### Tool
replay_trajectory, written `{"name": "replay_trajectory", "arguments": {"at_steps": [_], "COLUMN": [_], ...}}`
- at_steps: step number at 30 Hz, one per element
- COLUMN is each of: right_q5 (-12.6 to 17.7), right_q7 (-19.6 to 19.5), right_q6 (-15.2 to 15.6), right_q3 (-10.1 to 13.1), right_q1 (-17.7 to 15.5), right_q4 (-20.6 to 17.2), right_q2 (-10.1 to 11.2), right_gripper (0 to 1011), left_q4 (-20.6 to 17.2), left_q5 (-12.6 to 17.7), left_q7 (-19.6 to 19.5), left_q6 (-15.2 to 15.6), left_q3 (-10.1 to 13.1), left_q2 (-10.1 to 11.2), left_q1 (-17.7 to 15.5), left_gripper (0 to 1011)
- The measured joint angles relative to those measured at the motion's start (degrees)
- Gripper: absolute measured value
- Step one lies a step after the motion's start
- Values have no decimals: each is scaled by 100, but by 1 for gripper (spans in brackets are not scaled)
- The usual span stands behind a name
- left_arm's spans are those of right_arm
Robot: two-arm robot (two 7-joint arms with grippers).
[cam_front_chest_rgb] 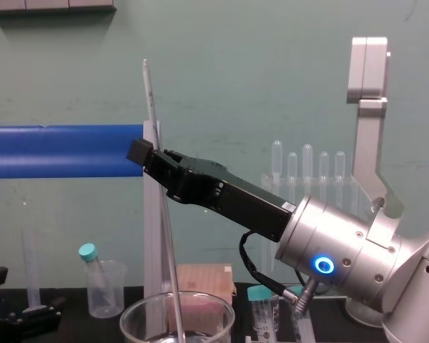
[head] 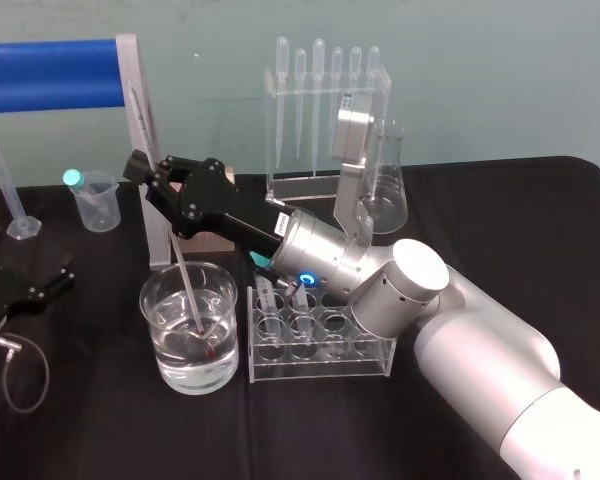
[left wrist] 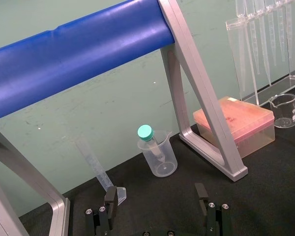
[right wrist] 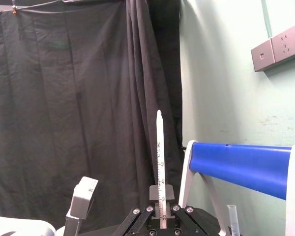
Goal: Hold the thermometer with one hand and immerse one end into the beaker, then reinsert it into the test tube rack.
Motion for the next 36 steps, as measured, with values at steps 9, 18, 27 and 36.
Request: {"name": "replay_trajectory", "arguments": {"at_steps": [9, 18, 27, 36], "right_q5": [0, 46, 73, 164], "right_q7": [0, 164, 188, 84], "right_q6": [0, -38, -138, -219], "right_q3": [0, -1, 34, 129], "right_q1": [0, 41, 24, -39], "right_q4": [-1, 8, -417, -975], "right_q2": [0, -1, 106, 244], "right_gripper": [56, 56, 56, 56], "left_q4": [0, 0, 0, 0], "left_q5": [0, 0, 0, 0], "left_q7": [0, 0, 0, 0], "left_q6": [0, 0, 0, 0], "left_q3": [0, 0, 0, 0], "left_q2": [0, 0, 0, 0], "left_q1": [0, 0, 0, 0], "left_gripper": [1008, 1008, 1008, 1008]}}
